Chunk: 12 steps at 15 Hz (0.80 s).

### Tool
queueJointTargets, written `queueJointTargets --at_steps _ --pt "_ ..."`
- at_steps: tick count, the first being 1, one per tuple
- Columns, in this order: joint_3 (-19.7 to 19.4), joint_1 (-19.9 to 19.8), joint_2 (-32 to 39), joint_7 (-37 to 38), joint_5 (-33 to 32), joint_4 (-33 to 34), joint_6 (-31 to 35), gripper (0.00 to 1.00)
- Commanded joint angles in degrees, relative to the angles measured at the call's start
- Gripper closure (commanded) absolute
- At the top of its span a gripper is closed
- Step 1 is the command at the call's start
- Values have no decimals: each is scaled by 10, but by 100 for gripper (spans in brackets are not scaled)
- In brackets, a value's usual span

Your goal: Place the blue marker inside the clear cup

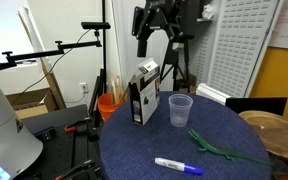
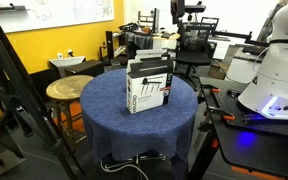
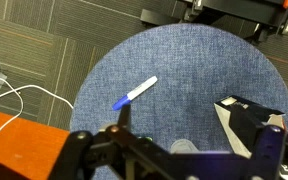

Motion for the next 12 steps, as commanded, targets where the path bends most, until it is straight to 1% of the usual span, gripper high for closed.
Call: queueJointTargets --at_steps 1,7,9,10,11,12 --pt "6 -7 0 -1 2 1 -1 0" --pt "6 -7 0 -1 2 1 0 0" --pt "1 -12 2 28 21 -6 26 0" --pt "-3 -14 8 22 30 -8 26 0" --pt "-7 -20 14 41 41 -15 48 0" --pt "-10 -24 21 41 50 -18 56 0"
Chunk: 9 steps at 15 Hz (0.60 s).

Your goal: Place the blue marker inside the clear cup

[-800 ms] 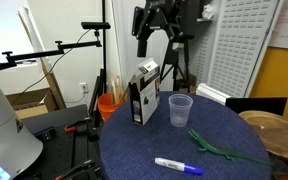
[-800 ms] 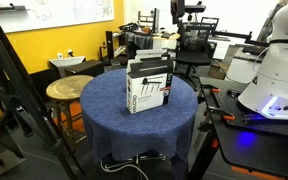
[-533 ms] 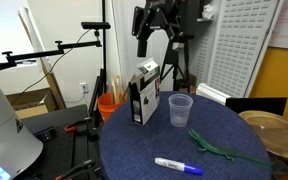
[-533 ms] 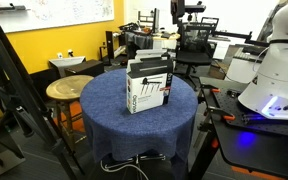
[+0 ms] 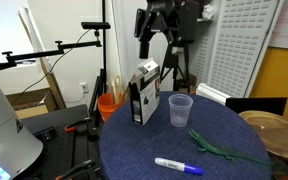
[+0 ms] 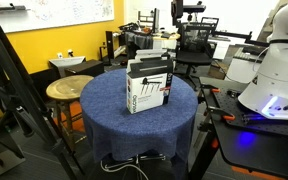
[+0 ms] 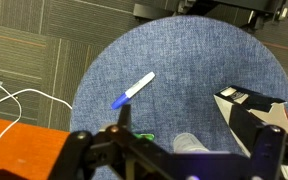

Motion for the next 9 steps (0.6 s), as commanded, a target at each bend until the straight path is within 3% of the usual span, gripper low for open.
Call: queueJointTargets --at_steps 1,9 --pt "-11 -20 28 31 33 -17 56 0" --pt "-20 -53 158 114 94 -39 236 0"
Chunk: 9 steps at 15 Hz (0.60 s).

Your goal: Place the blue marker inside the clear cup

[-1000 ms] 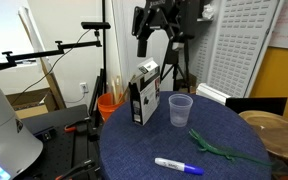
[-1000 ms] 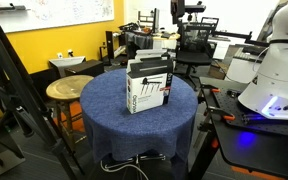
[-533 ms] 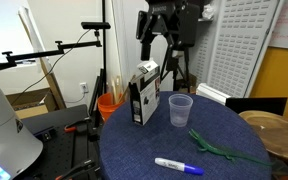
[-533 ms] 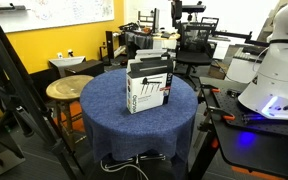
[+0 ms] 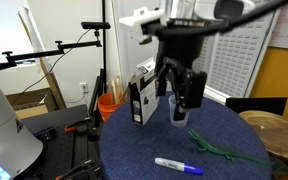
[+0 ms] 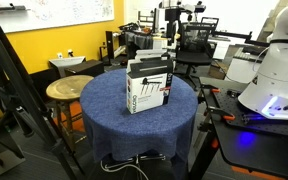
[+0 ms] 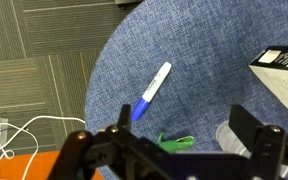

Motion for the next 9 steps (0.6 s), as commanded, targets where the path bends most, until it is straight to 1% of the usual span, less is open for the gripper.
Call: queueJointTargets --at_steps 1,3,6,9 --pt "10 -8 77 48 38 6 96 0" --pt "18 -7 123 62 66 13 154 0" --pt "37 -9 187 82 99 25 214 0" --pt "54 -13 246 109 114 44 241 0"
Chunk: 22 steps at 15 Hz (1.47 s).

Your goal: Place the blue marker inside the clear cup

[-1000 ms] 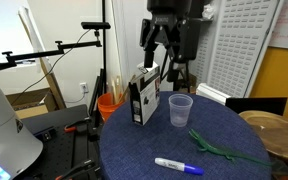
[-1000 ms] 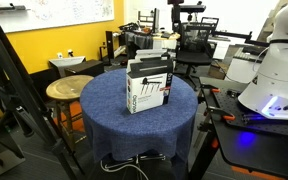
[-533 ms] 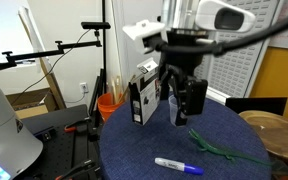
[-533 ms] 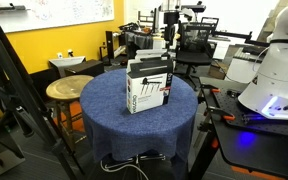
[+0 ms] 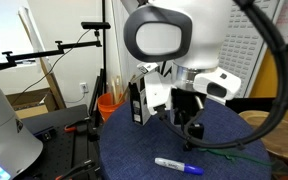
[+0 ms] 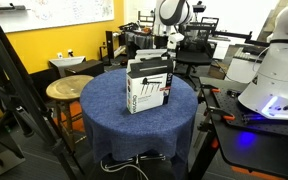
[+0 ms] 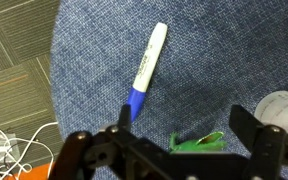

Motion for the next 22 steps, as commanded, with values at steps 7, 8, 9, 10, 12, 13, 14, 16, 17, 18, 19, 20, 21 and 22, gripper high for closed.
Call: queueJointTargets --at_steps 7,8,9,10,12,13,14,16,17,18,19,20,21,22 --pt "24 -21 116 91 27 67 19 0" --pt "22 -21 116 101 26 67 19 0" --pt "20 -19 117 112 24 67 18 0" --pt "19 -18 118 121 23 69 16 0" --pt "18 -16 120 136 21 70 12 0" --pt "17 -15 121 142 21 70 10 0" --pt "16 -15 122 149 20 70 9 0" --pt "16 -19 128 152 22 70 10 0" --pt "15 -21 132 152 22 71 11 0" --pt "13 -23 137 151 21 71 10 0" --pt "12 -25 140 151 21 71 10 0" --pt "11 -27 142 150 22 71 9 25" --pt "10 -28 145 150 21 71 9 28" --pt "9 -30 148 149 21 72 9 34"
